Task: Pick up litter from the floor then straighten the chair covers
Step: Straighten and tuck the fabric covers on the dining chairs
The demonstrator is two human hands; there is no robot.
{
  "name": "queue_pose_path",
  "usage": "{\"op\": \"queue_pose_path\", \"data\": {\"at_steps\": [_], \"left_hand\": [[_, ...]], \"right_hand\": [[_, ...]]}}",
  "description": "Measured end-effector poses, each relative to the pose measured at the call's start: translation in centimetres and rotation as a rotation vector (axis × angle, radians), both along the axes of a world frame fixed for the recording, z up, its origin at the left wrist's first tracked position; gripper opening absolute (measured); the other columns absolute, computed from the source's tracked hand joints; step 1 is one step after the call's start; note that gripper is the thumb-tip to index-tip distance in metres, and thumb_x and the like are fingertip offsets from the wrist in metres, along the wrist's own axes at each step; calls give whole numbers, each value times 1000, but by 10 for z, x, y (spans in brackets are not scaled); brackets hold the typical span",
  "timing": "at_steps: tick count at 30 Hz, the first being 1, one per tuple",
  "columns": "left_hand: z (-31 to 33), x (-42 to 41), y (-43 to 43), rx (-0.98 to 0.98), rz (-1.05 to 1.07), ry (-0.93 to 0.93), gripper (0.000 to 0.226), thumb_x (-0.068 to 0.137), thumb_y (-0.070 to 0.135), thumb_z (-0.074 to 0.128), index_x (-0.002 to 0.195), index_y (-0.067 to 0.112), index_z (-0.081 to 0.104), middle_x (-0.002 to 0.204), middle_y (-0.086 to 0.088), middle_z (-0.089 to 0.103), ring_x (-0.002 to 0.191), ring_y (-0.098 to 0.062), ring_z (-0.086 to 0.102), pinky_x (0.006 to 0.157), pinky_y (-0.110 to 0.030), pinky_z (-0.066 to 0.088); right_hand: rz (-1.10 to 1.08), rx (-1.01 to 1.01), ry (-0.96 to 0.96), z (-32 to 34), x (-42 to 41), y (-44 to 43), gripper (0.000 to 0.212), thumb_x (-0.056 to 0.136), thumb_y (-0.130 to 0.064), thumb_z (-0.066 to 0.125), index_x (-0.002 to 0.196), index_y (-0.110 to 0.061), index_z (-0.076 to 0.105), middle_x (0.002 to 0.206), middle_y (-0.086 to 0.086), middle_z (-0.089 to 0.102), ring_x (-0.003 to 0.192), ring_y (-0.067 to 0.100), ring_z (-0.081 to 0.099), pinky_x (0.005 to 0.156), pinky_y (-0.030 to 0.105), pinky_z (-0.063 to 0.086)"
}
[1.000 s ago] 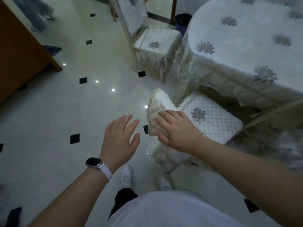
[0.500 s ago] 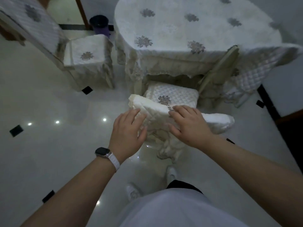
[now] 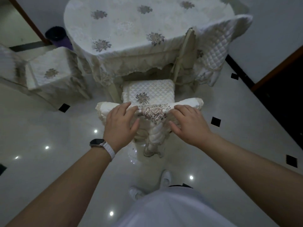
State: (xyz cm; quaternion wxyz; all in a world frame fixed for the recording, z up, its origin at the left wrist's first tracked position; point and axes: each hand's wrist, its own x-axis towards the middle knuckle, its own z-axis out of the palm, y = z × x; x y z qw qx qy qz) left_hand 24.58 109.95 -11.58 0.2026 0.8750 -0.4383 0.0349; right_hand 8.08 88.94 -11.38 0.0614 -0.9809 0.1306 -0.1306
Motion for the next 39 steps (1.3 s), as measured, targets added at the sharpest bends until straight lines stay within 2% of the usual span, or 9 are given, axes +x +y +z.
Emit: {"op": "queue_pose_path", "data": {"at_steps": [4,9,14,20,24,30,39], "left_hand": [[7,1,-5,45,53,-39,40,89,38,54,121,16,63,128,-11,59,116,-32,55,95,-48,45],[0,-4,-15,148,95,14,55,90,54,46,126,16,61,128,-9,60,118,-30,54,96,-43,42],[-6,-9,-20,167,108,28,63,91,61,40,134,17,56,134,-7,55,125,-29,48,104,-46,38],[-17,-1,-26,120,110,47,60,94,59,39,134,17,55,135,-6,54,127,-29,46,107,-50,35],[-25,9,-34,125,111,53,63,93,64,34,128,18,58,128,-4,57,123,-27,47,109,-55,29],[-39,19,-35,58,100,29,75,91,74,25,117,16,63,111,-6,60,110,-30,51,108,-57,26],[-45,38,-53,-27,45,8,66,90,73,34,109,17,66,100,-4,60,102,-24,48,102,-59,30]], "right_hand": [[50,32,-8,-6,13,-15,43,88,-46,48,113,-15,63,118,5,62,109,27,56,89,41,42],[101,80,-40,-19,25,-29,46,89,-50,47,115,-15,62,115,5,62,107,26,56,89,41,43],[129,158,-36,-29,26,-37,48,91,-54,46,118,-17,59,117,2,60,109,24,54,93,41,40],[142,178,-38,-35,33,-44,53,92,-57,42,120,-16,59,117,2,62,110,24,55,96,41,37],[133,153,-67,-42,40,-48,55,92,-61,40,114,-15,62,111,2,64,104,24,56,95,39,35],[133,106,-218,-54,48,-52,58,93,-64,39,103,-13,66,97,2,66,90,24,60,87,37,38],[148,35,-284,-57,65,-72,60,95,-63,38,98,-11,68,91,4,66,84,25,62,82,37,38]]}}
